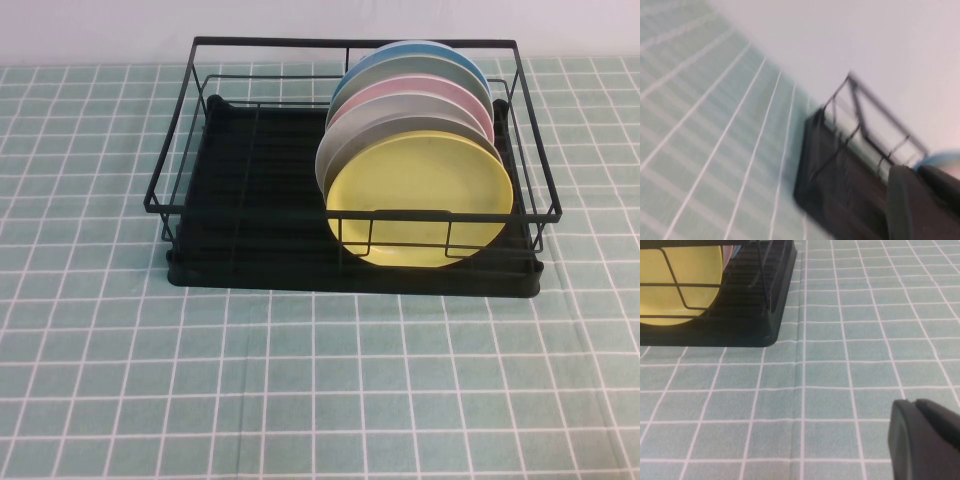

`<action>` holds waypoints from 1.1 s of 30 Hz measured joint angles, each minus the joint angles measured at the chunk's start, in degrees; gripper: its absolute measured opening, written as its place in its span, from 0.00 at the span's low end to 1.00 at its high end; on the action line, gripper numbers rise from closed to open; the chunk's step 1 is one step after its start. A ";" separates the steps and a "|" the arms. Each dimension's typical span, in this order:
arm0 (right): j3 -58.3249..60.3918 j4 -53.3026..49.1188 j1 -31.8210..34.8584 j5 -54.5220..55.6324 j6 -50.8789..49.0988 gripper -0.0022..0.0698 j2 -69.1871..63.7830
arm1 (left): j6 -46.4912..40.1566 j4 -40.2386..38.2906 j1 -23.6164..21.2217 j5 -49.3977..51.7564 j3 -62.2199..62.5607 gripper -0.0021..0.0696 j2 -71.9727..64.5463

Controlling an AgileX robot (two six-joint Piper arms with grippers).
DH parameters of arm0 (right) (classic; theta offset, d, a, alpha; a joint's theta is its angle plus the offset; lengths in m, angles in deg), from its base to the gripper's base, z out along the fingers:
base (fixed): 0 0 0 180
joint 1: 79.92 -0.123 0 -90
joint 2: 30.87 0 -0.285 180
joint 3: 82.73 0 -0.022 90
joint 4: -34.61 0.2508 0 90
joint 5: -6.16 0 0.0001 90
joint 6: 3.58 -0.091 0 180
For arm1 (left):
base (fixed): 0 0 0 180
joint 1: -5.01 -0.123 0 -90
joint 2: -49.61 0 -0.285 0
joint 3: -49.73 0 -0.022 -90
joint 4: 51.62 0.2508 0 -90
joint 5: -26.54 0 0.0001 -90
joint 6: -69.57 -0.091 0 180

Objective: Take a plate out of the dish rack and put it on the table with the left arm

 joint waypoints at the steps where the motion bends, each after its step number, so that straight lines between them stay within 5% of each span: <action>1: 0.00 0.00 0.00 0.00 0.00 0.00 0.00 | 0.31 -0.41 0.00 -1.83 0.00 0.02 0.00; 11: 0.00 0.00 0.00 0.00 0.00 0.00 0.00 | 2.75 -1.48 0.00 -8.76 0.00 0.02 0.00; 16: 0.00 0.00 0.00 0.00 0.00 0.00 0.00 | -1.32 2.24 2.16 6.57 7.96 0.02 -3.92; 22: 0.00 0.00 0.00 0.00 0.00 0.00 0.00 | -19.57 3.19 6.73 30.22 31.13 0.02 -23.86; 26: 0.00 0.00 0.00 0.00 0.00 0.00 0.00 | -39.62 -1.92 9.72 42.99 46.07 0.02 -38.88; 33: 0.00 0.00 0.00 0.00 0.00 0.00 0.00 | -63.93 -9.41 10.91 52.76 64.87 0.02 -62.09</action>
